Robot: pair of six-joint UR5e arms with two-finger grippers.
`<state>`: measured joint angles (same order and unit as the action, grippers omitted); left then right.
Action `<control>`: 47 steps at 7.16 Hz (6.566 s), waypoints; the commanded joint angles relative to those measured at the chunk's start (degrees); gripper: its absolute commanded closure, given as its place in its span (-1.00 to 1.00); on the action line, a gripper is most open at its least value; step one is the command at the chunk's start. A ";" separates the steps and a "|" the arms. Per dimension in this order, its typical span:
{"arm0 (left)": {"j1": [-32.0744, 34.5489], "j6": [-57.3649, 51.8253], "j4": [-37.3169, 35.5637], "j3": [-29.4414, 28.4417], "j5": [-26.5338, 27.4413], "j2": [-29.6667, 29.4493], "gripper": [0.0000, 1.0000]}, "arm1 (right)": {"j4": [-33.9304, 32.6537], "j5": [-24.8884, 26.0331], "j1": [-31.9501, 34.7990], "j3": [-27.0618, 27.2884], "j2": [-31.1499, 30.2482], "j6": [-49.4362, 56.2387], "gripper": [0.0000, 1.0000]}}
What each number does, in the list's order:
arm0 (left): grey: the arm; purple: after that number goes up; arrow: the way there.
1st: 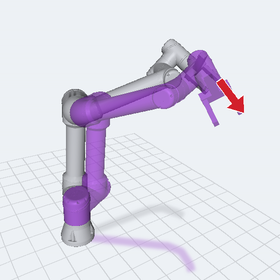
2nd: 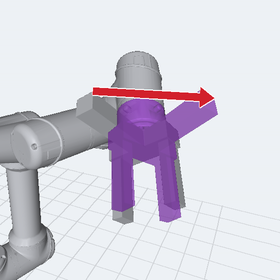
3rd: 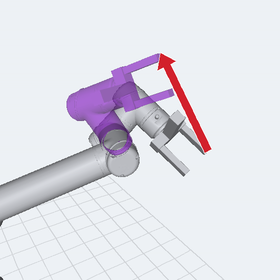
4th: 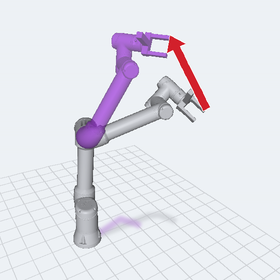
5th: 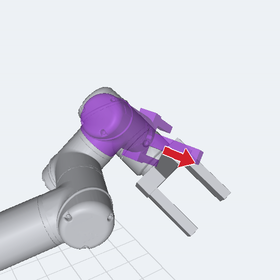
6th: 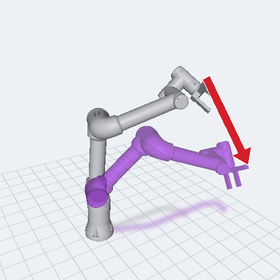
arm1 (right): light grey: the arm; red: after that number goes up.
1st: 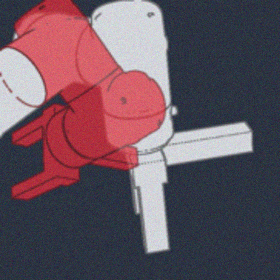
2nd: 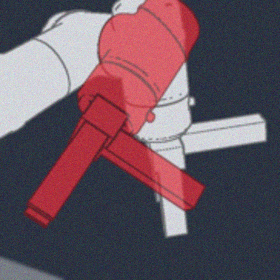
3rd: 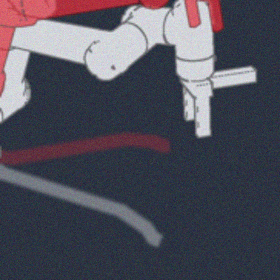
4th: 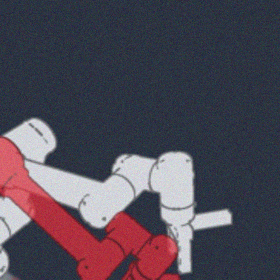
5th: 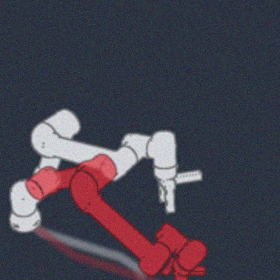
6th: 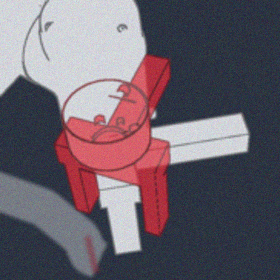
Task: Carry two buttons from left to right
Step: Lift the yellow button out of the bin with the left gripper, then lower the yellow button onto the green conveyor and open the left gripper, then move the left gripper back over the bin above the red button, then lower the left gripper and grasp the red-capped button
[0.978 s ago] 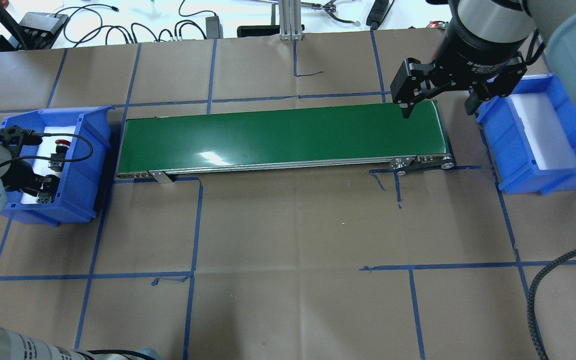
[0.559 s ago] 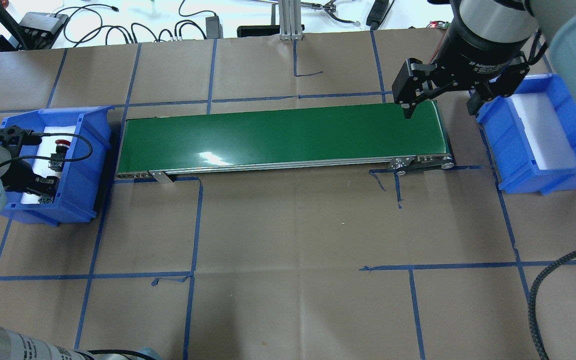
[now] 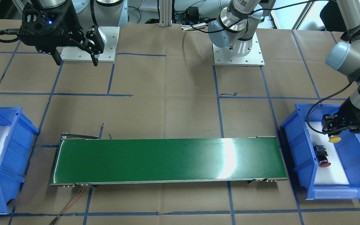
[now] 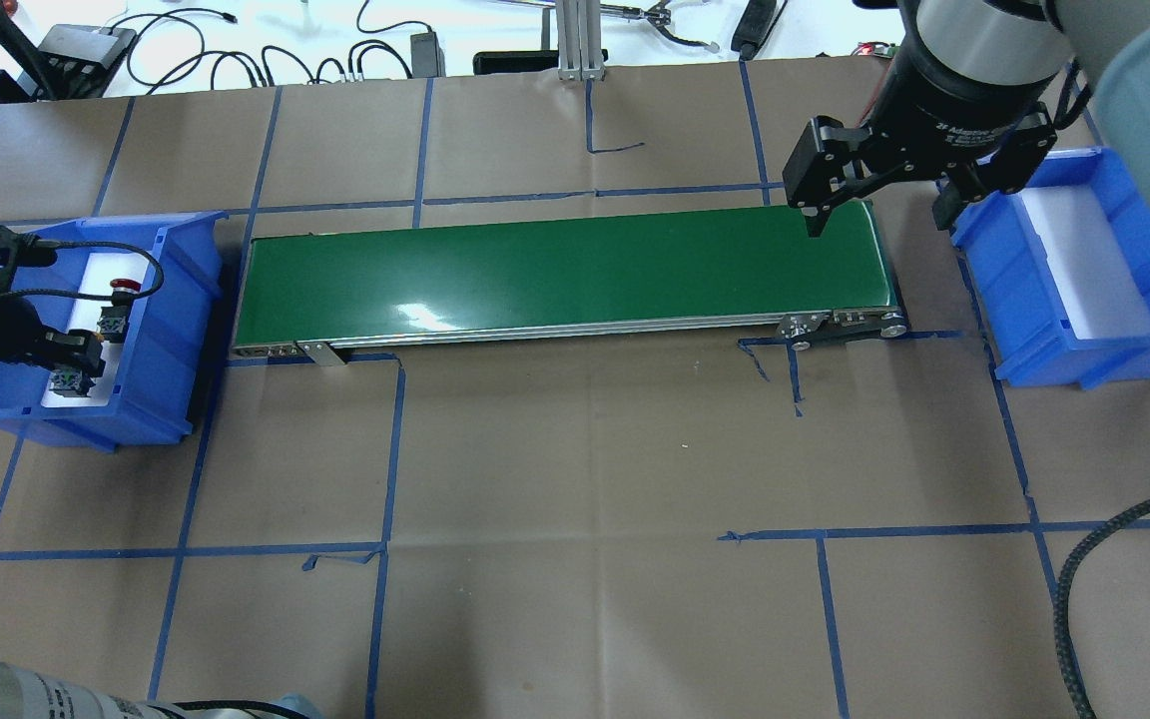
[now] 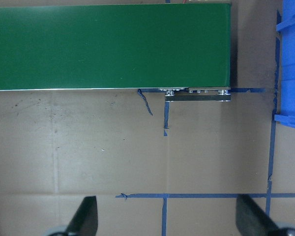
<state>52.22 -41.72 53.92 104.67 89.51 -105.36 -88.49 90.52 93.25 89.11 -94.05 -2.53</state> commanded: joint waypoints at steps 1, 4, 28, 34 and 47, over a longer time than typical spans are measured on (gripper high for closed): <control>0.25 0.05 18.76 -12.15 0.31 3.22 0.79 | 0.08 0.01 0.00 0.01 0.00 0.07 -1.00; 1.65 2.76 29.83 -20.37 -0.30 3.06 0.79 | 0.08 0.10 0.00 0.01 0.00 0.07 -1.00; 31.71 35.48 25.87 -17.92 -0.04 3.23 -0.99 | -0.01 0.19 0.00 0.62 0.18 0.07 -1.00; 15.84 17.15 24.74 -16.25 0.23 2.62 -0.99 | -0.19 0.19 0.00 0.71 0.18 0.07 -1.00; 5.61 7.61 -1.70 -7.99 -0.39 -11.78 -0.98 | -0.36 0.18 0.00 0.89 0.18 -0.02 -1.00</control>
<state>57.83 -34.17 54.58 95.79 89.14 -115.86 -88.92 90.66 93.25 90.00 -93.83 -2.53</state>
